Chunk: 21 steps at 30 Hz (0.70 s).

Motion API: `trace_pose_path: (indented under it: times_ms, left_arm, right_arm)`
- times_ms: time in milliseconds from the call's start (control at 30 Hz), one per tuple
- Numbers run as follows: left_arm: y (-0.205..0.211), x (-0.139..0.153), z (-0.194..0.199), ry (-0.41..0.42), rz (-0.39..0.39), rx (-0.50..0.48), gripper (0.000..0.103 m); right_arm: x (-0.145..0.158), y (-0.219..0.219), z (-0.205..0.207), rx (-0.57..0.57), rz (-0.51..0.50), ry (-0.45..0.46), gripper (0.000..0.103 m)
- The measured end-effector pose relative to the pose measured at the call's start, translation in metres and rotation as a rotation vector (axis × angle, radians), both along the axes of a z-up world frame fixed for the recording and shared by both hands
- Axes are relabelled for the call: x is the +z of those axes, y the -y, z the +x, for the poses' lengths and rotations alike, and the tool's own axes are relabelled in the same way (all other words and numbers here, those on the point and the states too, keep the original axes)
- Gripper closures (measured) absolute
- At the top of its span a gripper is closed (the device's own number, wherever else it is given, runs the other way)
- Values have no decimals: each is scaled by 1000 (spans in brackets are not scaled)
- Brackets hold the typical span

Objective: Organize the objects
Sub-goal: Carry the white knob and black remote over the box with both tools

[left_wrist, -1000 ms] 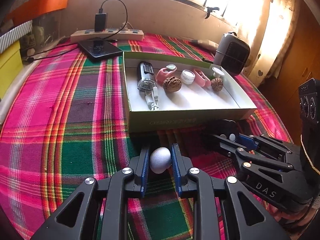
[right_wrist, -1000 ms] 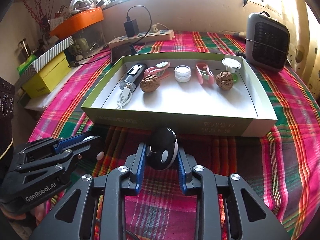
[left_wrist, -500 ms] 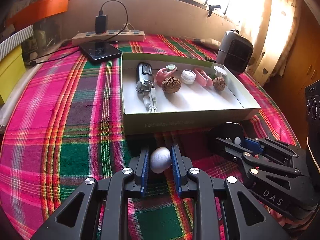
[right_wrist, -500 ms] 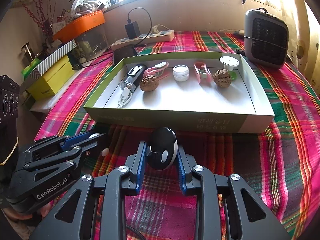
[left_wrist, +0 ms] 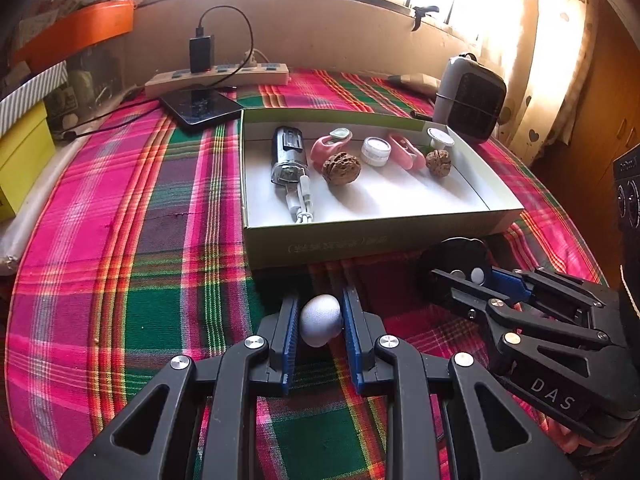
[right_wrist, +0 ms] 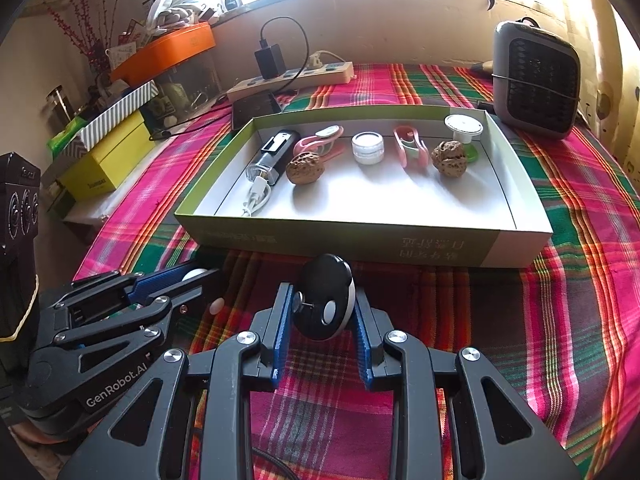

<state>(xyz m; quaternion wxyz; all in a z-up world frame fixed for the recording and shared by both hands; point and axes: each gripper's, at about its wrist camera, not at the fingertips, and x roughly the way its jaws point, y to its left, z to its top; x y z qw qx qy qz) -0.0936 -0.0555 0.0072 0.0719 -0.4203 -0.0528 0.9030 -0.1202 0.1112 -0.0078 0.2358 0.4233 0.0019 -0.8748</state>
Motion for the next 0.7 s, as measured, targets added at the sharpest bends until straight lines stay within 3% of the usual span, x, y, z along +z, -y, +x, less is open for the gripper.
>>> trace_pose_path:
  times_ms: [700]
  left_arm:
    - [-12, 17, 8, -32, -19, -7, 83]
  right_arm:
    - [11, -8, 6, 16, -29, -21, 74]
